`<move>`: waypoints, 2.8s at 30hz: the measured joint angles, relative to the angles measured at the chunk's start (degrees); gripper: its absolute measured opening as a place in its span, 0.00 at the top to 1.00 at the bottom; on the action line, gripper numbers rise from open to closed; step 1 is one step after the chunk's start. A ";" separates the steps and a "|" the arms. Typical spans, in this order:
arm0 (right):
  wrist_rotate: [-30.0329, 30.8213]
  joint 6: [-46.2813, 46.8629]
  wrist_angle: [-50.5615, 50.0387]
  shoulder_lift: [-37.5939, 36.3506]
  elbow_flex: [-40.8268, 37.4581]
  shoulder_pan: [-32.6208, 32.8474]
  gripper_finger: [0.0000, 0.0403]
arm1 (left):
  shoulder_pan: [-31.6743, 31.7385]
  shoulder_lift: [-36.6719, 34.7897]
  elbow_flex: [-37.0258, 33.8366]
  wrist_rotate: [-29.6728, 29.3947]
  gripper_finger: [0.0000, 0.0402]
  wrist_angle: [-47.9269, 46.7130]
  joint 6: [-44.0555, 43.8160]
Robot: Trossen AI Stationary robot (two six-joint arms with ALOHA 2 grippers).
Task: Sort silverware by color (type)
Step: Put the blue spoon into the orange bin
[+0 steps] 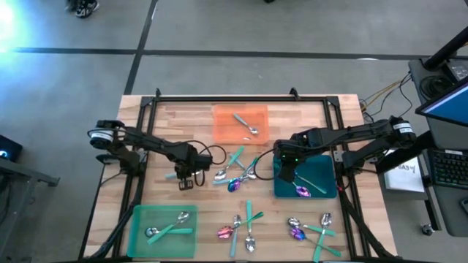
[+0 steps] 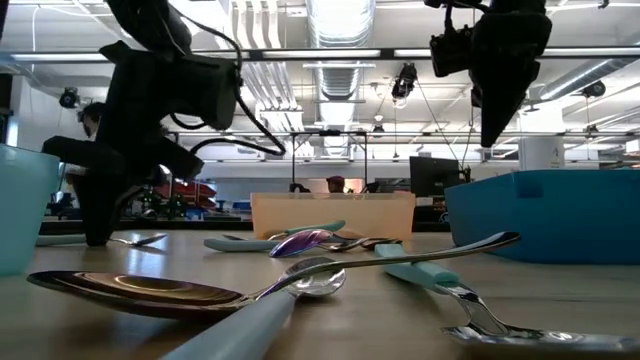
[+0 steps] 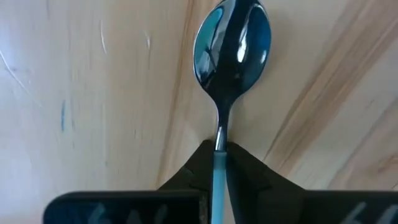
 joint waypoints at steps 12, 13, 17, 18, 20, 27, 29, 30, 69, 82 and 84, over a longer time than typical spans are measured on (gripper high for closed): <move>0.19 -1.89 1.30 -1.22 0.00 0.01 0.80 | 1.13 -5.76 10.74 -3.74 0.99 17.03 0.38; 0.40 -2.72 2.82 -1.22 0.00 0.01 0.80 | 1.28 -5.82 11.01 -4.23 0.99 19.01 1.05; 1.55 -6.89 11.92 -1.22 0.00 0.00 0.80 | 1.90 -6.10 12.53 -4.87 0.99 26.99 4.74; 1.60 -8.12 14.71 -1.22 0.00 0.00 0.80 | 2.07 -6.05 12.65 -4.87 0.99 28.50 5.50; 1.66 -10.08 20.46 -1.22 -0.02 0.02 0.80 | 2.52 -5.95 12.68 -4.97 0.99 32.09 7.31; 1.68 -13.44 39.73 -1.20 -0.28 0.00 0.80 | 3.43 -6.03 12.79 -6.50 0.99 45.39 10.56; 1.68 -13.41 40.83 -1.20 -0.28 -0.13 0.80 | 3.41 -6.03 12.79 -6.48 0.99 48.14 11.01; 1.68 -13.28 40.62 -1.20 -0.26 -0.13 0.80 | 3.41 -6.03 12.79 -6.48 0.99 49.31 11.29; 14.62 -18.68 38.19 -1.20 -0.04 -0.87 0.80 | 3.31 -5.84 12.79 -7.92 0.99 69.41 10.54; 15.23 -21.66 42.32 -0.04 -0.02 -0.92 0.90 | 3.24 -5.79 12.79 -6.99 0.98 72.50 10.00; 15.30 -21.66 42.30 -0.06 -0.02 -0.92 0.90 | 3.24 -5.79 12.79 -6.99 0.98 72.52 9.97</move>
